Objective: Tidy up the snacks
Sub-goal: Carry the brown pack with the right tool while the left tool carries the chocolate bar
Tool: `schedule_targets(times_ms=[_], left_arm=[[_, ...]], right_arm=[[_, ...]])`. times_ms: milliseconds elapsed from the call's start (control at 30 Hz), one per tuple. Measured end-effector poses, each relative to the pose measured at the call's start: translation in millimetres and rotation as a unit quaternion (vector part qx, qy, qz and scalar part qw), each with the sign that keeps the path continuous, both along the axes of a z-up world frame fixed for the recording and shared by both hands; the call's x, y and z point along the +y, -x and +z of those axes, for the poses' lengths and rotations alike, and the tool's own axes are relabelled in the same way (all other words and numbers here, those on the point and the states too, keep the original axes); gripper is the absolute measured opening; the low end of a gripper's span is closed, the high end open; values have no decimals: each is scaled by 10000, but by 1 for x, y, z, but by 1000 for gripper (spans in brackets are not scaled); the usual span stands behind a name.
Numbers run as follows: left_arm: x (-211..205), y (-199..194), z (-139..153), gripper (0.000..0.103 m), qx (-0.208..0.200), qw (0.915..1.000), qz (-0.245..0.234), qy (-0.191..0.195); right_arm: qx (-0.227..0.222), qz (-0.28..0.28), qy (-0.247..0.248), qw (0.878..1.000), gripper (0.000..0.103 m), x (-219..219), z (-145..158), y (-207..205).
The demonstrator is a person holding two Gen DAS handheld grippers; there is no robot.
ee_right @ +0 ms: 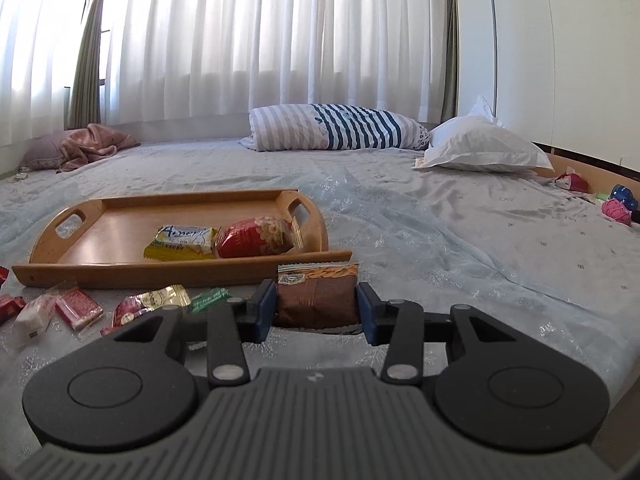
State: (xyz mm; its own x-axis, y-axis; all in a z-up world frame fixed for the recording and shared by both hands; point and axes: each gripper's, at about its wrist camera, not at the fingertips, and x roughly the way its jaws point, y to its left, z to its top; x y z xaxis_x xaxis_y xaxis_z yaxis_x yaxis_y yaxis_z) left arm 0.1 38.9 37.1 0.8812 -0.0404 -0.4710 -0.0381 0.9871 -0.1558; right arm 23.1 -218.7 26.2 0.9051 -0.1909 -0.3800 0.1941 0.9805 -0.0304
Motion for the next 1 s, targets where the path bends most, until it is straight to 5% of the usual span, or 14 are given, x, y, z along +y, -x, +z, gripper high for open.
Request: schedule_targets(times_ms=[500, 1000], left_arm=[[13, -62, 27, 26, 33, 9981, -391, 466], [23, -134, 18, 26, 316, 9940, -617, 841]], right_arm=[[-82, 1109, -318, 9933, 47, 51, 15, -46], [39, 1860, -471, 9814, 47, 95, 11, -100]])
